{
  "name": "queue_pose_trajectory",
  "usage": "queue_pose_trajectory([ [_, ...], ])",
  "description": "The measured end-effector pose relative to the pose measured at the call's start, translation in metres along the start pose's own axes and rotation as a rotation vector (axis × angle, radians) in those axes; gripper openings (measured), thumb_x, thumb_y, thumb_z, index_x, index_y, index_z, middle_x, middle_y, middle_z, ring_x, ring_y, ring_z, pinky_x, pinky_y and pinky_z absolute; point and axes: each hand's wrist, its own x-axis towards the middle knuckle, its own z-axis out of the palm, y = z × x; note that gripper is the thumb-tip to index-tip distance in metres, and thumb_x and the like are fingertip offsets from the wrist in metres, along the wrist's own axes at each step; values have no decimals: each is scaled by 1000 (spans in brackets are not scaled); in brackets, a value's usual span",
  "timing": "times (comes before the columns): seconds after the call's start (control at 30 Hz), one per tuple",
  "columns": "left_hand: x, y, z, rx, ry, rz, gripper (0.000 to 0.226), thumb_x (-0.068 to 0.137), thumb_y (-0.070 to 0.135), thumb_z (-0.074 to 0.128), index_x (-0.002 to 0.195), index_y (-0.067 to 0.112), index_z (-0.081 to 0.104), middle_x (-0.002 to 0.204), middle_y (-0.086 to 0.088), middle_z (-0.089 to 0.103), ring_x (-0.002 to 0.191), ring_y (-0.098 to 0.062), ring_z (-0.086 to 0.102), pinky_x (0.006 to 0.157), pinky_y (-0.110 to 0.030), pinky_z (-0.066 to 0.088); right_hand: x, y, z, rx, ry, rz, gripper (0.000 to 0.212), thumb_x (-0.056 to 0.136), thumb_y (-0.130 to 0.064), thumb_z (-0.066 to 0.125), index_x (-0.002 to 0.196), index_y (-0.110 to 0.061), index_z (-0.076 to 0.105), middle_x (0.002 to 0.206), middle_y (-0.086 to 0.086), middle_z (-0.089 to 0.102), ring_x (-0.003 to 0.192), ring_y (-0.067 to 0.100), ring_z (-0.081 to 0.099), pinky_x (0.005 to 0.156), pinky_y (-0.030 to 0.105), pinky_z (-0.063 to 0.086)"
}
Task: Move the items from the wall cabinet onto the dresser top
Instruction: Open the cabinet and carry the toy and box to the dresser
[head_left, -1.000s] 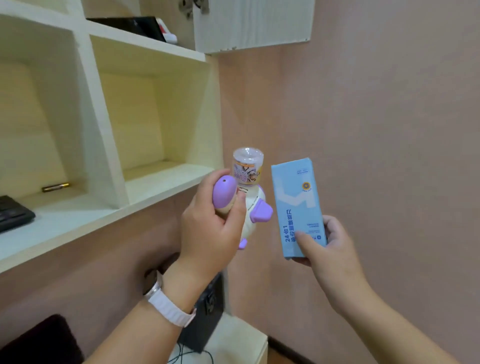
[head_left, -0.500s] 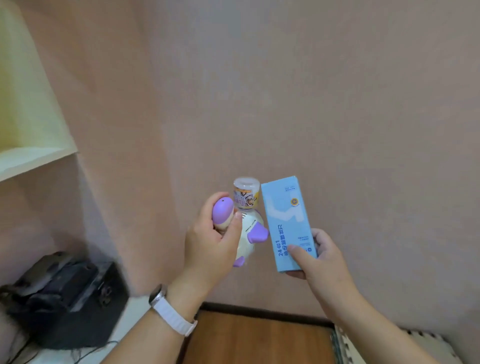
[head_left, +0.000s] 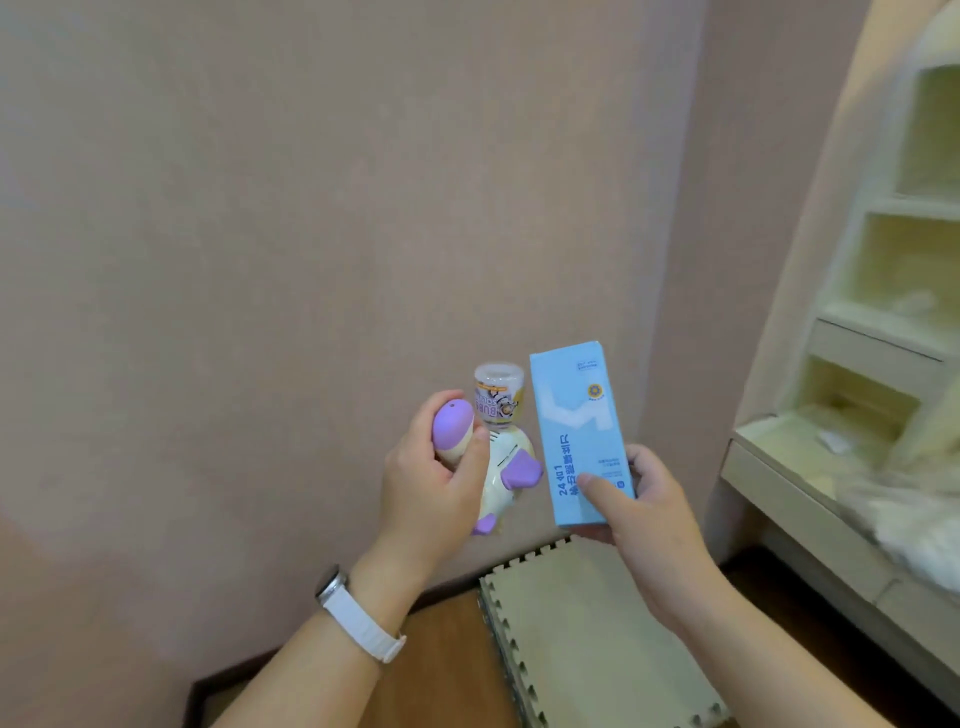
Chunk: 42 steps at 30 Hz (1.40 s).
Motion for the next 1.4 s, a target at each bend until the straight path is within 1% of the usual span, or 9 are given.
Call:
queue_pose_trajectory([
  [0.2, -14, 35, 123, -56, -237, 12, 33, 92, 25, 61, 101, 54, 51, 84, 7, 67, 41, -31, 62, 32, -22, 40, -7, -4, -127, 17, 224, 20, 13, 90, -5, 62, 98, -13, 57, 96, 3, 73, 81, 23, 72, 56, 27, 55],
  [0.47, -41, 78, 250, -186, -473, 84, 31, 90, 25, 64, 98, 54, 54, 84, 0, 65, 44, -22, 59, 33, -27, 46, -42, -6, -247, 35, 540, 28, 15, 90, -8, 61, 99, -19, 57, 100, 3, 72, 83, 21, 72, 71, 45, 61],
  [0.63, -51, 90, 319, -246, -621, 81, 25, 91, 28, 63, 105, 47, 55, 69, -9, 59, 50, -37, 61, 30, -23, 42, -52, 0, -301, 44, 689, 41, 20, 91, -7, 61, 104, -22, 57, 103, 2, 71, 86, 18, 72, 69, 39, 61],
  [0.7, -51, 90, 351, -248, -643, 127, 23, 91, 29, 63, 109, 41, 56, 70, -10, 61, 52, -32, 62, 32, -22, 42, -50, 1, -322, 28, 751, 43, 19, 91, -8, 61, 105, -21, 57, 103, 1, 71, 85, 16, 72, 69, 38, 61],
  [0.77, -49, 91, 383, -261, -651, 156, 22, 90, 26, 65, 107, 37, 58, 71, -3, 63, 55, -14, 59, 38, -16, 43, -44, 1, -344, 8, 804, 49, 17, 91, -8, 60, 104, -19, 57, 104, 1, 71, 86, 15, 72, 67, 36, 61],
  [0.93, -27, 100, 460, -302, -721, 187, 32, 89, 19, 67, 98, 45, 52, 89, 20, 65, 79, 14, 57, 61, 0, 39, -4, -9, -395, -9, 907, 60, 15, 91, -8, 60, 103, -18, 57, 104, 2, 70, 87, 16, 72, 67, 35, 61],
  [1.13, 19, 94, 550, -336, -715, 151, 31, 88, 22, 68, 98, 47, 53, 88, 26, 65, 86, 13, 57, 64, 0, 39, 71, -24, -450, -65, 947, 68, 15, 90, -6, 61, 102, -14, 57, 101, 6, 70, 85, 21, 72, 65, 38, 61],
  [1.27, 43, 95, 607, -345, -742, 147, 33, 87, 23, 68, 94, 50, 52, 85, 22, 66, 80, 6, 60, 62, -8, 42, 104, -21, -481, -33, 986, 73, 14, 90, -3, 60, 102, -11, 58, 98, 8, 69, 82, 24, 71, 54, 27, 56],
  [1.4, 41, 98, 656, -345, -756, 153, 32, 87, 21, 69, 95, 47, 53, 85, 24, 64, 77, 5, 59, 61, -7, 42, 115, -7, -519, -7, 1029, 115, 14, 90, -4, 61, 100, -14, 59, 97, 7, 68, 81, 23, 71, 61, 36, 60],
])
